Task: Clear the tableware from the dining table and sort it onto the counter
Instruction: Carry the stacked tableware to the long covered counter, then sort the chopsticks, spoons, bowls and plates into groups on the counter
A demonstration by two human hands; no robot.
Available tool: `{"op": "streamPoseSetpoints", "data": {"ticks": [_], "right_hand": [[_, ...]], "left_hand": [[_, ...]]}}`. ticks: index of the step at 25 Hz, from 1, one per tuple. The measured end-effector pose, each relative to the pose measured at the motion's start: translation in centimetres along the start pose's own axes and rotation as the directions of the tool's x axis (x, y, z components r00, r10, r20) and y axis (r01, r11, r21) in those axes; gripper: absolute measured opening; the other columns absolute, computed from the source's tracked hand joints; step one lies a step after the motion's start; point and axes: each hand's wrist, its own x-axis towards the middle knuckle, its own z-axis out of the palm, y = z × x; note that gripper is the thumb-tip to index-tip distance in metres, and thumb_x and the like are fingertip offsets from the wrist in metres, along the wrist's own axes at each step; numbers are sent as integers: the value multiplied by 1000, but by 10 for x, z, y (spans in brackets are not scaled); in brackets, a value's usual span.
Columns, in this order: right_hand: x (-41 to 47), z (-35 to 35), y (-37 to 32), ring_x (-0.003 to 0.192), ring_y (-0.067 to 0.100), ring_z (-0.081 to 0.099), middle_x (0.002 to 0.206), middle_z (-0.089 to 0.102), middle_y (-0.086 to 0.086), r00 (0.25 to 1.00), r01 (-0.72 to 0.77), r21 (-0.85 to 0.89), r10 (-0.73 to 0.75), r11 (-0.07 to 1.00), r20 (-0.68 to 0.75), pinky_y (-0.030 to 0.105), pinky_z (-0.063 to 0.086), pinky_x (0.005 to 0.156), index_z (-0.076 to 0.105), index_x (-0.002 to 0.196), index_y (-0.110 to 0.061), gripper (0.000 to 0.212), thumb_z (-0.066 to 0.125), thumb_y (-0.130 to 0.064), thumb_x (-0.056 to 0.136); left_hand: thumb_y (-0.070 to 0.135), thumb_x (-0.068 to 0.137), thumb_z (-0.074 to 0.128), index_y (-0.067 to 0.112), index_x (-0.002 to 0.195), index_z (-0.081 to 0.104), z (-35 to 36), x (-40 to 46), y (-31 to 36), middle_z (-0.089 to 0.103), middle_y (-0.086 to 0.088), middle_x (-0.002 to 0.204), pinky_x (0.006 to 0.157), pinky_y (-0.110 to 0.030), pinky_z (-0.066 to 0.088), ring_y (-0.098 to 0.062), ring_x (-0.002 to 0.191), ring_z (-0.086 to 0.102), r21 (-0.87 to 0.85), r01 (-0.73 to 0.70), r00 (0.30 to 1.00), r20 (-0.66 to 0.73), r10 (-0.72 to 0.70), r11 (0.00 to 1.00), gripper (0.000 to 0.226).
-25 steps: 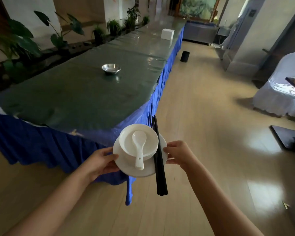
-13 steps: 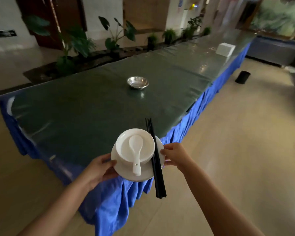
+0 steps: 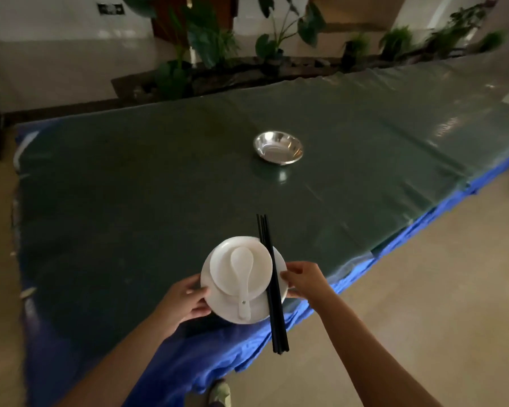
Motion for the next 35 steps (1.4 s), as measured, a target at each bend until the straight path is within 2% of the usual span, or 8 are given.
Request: {"op": "streamPoseSetpoints", "data": {"ticks": [10,19,21,24,27,30,32,35], "right_hand": [[142,-39,-6,78,32,68,84,68,18,956,-22,-77,43,997,289,36,59,62,68,82,-14,26,52,6,82],[181,-48,-3,88,29,69,97,70,16,894,-26,-235,128,972,430,45,58,78,64,108,-6,26,58,-3,84],[189,-56,-11,81,23,70,92,71,12,866,123,-427,113,896,486,37,59,75,65,108,-8,24,60,-12,84],[216,-68,-37,67,23,64,82,73,15,857,426,-685,-21,591,515,34,54,76,70,87,-7,26,60,-31,85],[244,-57,-67,60,18,59,82,71,13,919,262,-492,-59,830,390,36,55,70,68,76,-10,23,59,-29,86],[254,-27,-82,66,12,57,88,66,3,887,43,-288,95,957,451,25,47,60,62,86,-13,14,56,-26,88],[254,-17,-85,60,12,54,77,63,-1,864,-1,-284,144,959,482,23,43,54,62,79,-15,15,58,-27,86],[255,-9,-86,48,11,41,73,59,4,836,-29,-276,175,961,519,21,34,42,62,75,-13,16,61,-25,85]], "left_hand": [[10,91,54,24,125,52,56,81,11,67,-11,105,64,-26,56,-22,91,67,-5,143,959,-247,-140,990,37],[21,89,59,27,130,50,75,90,2,72,-3,97,56,-20,53,-15,78,72,60,189,929,-333,-159,980,43],[23,89,56,27,127,51,73,92,5,72,1,89,49,-17,50,-12,64,71,283,227,924,-364,-114,932,39],[25,91,54,22,118,56,66,89,4,66,-1,80,56,-17,46,-12,45,63,497,280,819,-570,66,822,28],[14,96,43,7,94,60,76,73,-6,65,-13,77,45,-17,46,-12,45,61,119,237,661,-747,-71,964,19],[9,98,37,2,80,60,125,55,-25,66,-11,65,41,-16,49,-10,43,63,-361,203,699,-597,-393,910,30],[10,97,39,2,80,62,160,49,-31,69,-7,59,49,-23,54,-14,51,67,-456,226,727,-509,-461,861,30],[13,97,40,0,101,61,197,54,-29,71,-10,78,64,-30,55,-21,73,68,-538,239,804,-358,-475,809,26]]}}
